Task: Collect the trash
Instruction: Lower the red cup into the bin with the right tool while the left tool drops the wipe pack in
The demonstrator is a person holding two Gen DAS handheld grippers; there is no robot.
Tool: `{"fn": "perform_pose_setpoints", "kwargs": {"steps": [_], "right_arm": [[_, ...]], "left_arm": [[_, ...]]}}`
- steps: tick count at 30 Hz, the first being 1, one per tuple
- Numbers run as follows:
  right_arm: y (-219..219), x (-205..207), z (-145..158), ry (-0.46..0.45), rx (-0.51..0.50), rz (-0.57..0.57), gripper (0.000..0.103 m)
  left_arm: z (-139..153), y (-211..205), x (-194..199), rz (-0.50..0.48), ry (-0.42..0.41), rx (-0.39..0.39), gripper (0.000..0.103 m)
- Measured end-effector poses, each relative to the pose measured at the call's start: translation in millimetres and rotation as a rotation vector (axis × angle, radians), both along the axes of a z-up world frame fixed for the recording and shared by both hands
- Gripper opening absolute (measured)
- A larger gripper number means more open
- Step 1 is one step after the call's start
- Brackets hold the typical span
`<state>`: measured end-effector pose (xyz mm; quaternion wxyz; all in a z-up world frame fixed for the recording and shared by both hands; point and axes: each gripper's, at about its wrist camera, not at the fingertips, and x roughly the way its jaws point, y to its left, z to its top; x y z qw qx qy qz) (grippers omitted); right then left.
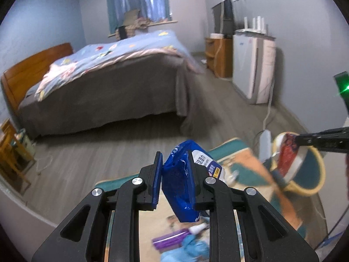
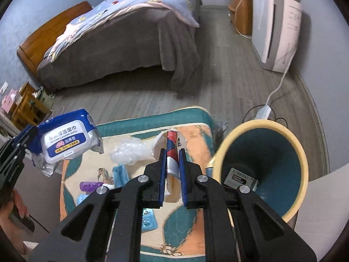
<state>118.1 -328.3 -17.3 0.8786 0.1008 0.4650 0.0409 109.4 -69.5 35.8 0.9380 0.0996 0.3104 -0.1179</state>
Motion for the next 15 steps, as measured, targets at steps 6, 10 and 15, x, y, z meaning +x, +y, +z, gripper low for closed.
{"fn": "perform_pose_setpoints", "kwargs": {"steps": [6,10,15], "right_arm": [[-36.6,-8.6,0.2,-0.010,-0.017,-0.065,0.011],[-60.9,-12.5,-3.7,-0.001,-0.022,-0.109,0.011],[-87.3,-15.5,-9.8,0.013,-0.020,-0.164,0.011]], "left_arm": [[2.3,-55.0,-12.6,-0.103,-0.026,-0.001,0.022],[-1.8,-92.0,-23.4,-0.173,-0.038,0.010,0.022],[-10.5,-130.8,-37.0,-0.242,-0.043,0.021,0.022]]}}
